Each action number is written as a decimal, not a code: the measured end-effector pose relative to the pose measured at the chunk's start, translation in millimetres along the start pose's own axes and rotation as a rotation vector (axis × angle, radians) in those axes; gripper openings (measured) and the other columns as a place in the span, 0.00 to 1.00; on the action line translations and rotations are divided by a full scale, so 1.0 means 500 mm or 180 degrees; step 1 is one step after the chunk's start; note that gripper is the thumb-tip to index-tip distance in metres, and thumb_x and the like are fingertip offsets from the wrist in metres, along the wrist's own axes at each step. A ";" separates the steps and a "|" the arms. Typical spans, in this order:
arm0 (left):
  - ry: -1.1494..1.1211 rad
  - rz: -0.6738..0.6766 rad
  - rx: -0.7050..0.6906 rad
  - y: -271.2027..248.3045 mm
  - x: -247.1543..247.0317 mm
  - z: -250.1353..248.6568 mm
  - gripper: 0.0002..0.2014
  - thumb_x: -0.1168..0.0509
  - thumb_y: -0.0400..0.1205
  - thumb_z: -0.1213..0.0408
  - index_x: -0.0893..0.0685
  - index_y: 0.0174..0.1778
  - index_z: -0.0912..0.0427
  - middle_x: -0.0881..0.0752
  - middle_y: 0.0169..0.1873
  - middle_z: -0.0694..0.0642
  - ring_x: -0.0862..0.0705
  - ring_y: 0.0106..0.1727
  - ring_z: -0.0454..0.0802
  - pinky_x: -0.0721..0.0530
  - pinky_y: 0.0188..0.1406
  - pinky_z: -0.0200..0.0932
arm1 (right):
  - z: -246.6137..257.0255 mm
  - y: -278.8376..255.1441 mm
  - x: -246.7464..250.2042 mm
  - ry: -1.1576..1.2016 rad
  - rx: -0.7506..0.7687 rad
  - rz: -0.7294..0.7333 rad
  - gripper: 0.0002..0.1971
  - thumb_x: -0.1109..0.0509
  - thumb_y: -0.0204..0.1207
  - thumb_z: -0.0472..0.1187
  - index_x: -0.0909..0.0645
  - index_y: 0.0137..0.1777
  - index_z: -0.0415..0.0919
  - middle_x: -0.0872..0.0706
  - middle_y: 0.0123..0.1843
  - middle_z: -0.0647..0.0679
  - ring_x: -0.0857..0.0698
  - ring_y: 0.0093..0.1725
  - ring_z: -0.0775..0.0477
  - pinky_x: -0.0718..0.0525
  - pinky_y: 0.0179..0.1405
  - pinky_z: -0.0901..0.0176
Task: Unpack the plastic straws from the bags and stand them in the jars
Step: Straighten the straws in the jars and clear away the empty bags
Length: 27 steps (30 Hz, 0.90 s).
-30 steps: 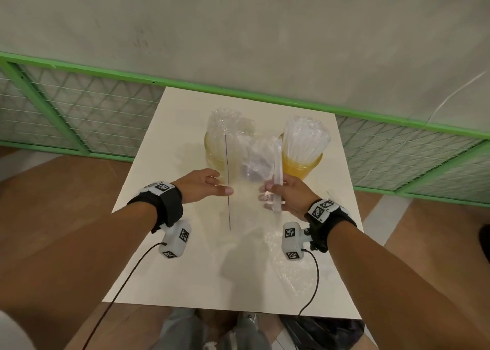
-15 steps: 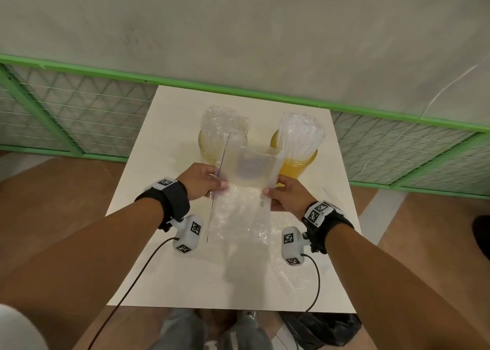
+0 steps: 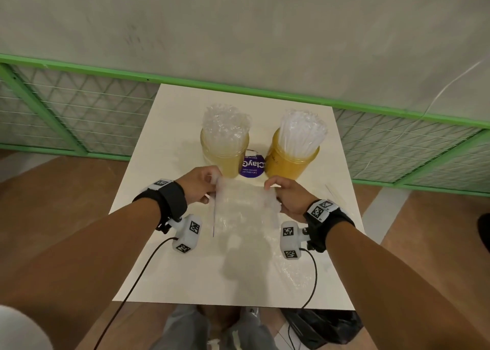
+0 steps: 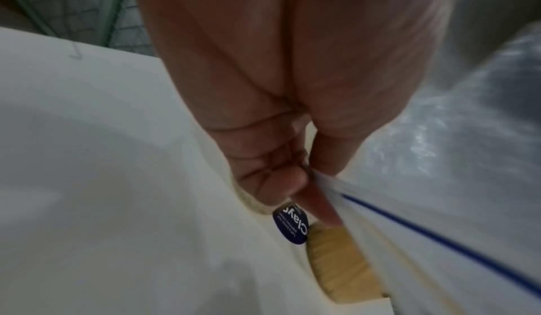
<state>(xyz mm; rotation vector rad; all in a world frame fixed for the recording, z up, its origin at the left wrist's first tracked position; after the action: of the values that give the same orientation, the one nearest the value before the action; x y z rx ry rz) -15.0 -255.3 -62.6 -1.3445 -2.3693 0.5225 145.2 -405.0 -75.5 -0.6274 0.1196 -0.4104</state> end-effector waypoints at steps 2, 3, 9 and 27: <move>0.0056 0.0071 0.0062 -0.001 -0.006 0.004 0.17 0.46 0.81 0.85 0.22 0.38 0.59 0.20 0.35 0.60 0.22 0.30 0.51 0.29 0.25 0.40 | -0.006 -0.001 0.005 -0.0094 -0.0067 -0.0122 0.18 0.45 0.83 0.23 0.17 0.43 0.40 0.13 0.46 0.39 0.14 0.40 0.44 0.13 0.31 0.61; 0.0112 0.0085 0.0125 -0.002 -0.008 0.009 0.19 0.47 0.81 0.85 0.21 0.35 0.58 0.21 0.36 0.62 0.22 0.29 0.51 0.28 0.24 0.40 | -0.009 -0.001 0.008 -0.0059 -0.0078 -0.0173 0.19 0.45 0.83 0.23 0.16 0.41 0.39 0.13 0.47 0.38 0.14 0.41 0.43 0.11 0.35 0.58; -0.0481 0.0226 0.0687 -0.011 -0.030 0.032 0.11 0.43 0.82 0.68 0.17 0.41 0.64 0.19 0.43 0.60 0.20 0.36 0.56 0.13 0.38 0.49 | -0.027 0.007 0.014 -0.0101 -0.0210 -0.0184 0.12 0.21 0.74 0.44 0.15 0.54 0.41 0.13 0.59 0.41 0.10 0.56 0.35 0.09 0.57 0.39; -0.0372 -0.0089 0.0366 0.008 -0.029 0.040 0.16 0.28 0.80 0.71 0.17 0.63 0.58 0.12 0.54 0.58 0.12 0.52 0.56 0.12 0.43 0.48 | -0.013 0.025 -0.003 -0.0799 0.0254 -0.0359 0.10 0.25 0.82 0.37 0.25 0.52 0.46 0.10 0.50 0.35 0.12 0.40 0.46 0.11 0.41 0.54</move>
<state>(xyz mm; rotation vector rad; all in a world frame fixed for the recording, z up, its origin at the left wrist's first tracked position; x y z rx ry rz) -14.8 -268.6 -83.7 -1.2601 -2.4058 0.7359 146.5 -398.8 -88.0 -0.6036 -0.1712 -0.4397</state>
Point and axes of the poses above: each hand's wrist, its own y-axis towards the middle knuckle, its own x-axis out of the back of the hand, z = x × y, the point moved 10 cm from there along y, towards the middle knuckle
